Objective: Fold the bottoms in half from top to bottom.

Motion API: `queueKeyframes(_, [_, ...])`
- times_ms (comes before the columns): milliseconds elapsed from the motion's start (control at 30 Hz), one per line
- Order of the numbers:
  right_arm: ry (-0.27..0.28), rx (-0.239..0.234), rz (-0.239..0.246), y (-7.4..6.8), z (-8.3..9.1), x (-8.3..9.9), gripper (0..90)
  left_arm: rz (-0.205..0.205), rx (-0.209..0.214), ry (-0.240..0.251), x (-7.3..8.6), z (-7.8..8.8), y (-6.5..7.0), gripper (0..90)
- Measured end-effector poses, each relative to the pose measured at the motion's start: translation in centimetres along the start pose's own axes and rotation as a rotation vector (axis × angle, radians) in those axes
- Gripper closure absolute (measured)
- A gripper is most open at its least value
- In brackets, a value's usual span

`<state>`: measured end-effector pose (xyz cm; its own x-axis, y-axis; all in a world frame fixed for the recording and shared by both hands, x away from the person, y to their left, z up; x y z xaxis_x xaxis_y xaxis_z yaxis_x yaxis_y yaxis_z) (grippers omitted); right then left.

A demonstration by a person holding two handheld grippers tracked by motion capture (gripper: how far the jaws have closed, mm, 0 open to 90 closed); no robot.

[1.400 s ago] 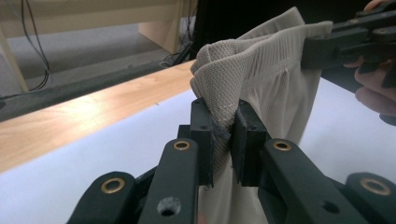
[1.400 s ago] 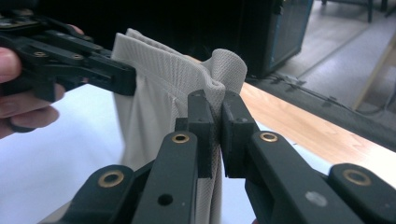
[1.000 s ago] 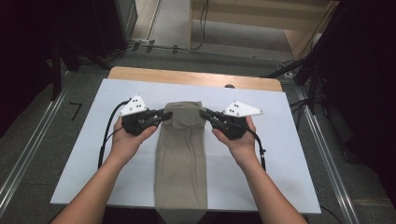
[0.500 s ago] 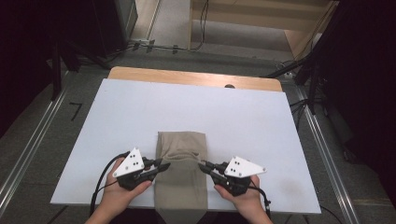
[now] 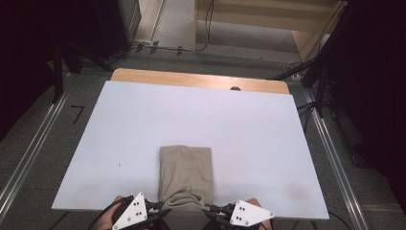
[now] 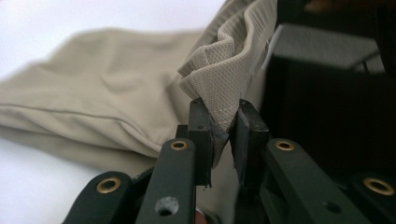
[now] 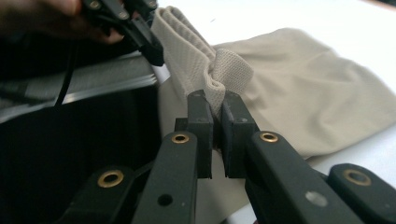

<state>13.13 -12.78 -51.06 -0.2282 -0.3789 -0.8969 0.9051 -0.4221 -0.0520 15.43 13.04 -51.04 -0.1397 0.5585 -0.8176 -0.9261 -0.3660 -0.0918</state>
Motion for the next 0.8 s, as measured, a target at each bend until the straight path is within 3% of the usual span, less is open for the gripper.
queueKeyframes(133, [-0.043, -0.046, 0.026, -1.5, 0.2, 0.6, 82.0, -0.026, 0.049, -0.027, 0.7, 0.4, 1.1, 76.9])
queueKeyframes(200, [-0.050, -0.109, 0.015, -2.0, 0.5, 0.8, 77.0, -0.020, 0.077, -0.012, 0.9, 0.7, 1.2, 65.9])
queueKeyframes(267, [-0.042, -0.152, 0.015, -2.1, 0.8, 0.7, 55.8, 0.039, 0.100, 0.026, 0.6, 1.1, 0.7, 47.0])
queueKeyframes(333, [-0.019, -0.153, -0.037, -1.7, 1.1, 0.2, 39.6, 0.097, 0.088, 0.073, 0.1, 1.6, -0.3, 30.0])
queueKeyframes(467, [0.024, -0.085, -0.094, 0.4, 1.5, -1.2, 23.1, 0.146, 0.030, 0.121, -1.0, 1.8, -3.0, 10.5])
queueKeyframes(600, [0.017, 0.026, -0.192, 3.8, 0.8, -2.5, 19.9, 0.216, -0.027, 0.135, -2.0, 0.7, -6.6, 9.2])
queueKeyframes(800, [-0.019, 0.147, -0.244, 8.8, -1.0, -3.8, 29.8, 0.305, -0.084, 0.086, -2.9, -2.0, -11.2, 12.2])
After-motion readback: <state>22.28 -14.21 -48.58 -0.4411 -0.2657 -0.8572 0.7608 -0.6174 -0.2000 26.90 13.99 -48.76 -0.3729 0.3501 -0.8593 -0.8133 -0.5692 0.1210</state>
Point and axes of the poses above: each handheld gripper's, and its own axes: z roughly backward along the jaws, x roughly out of its underside, y roughly to its right, the point moved 4 cm from there along -z, roughly forward along the jaws, and after that the axes turned 5 degrees about -x, right-handed, at the moved point
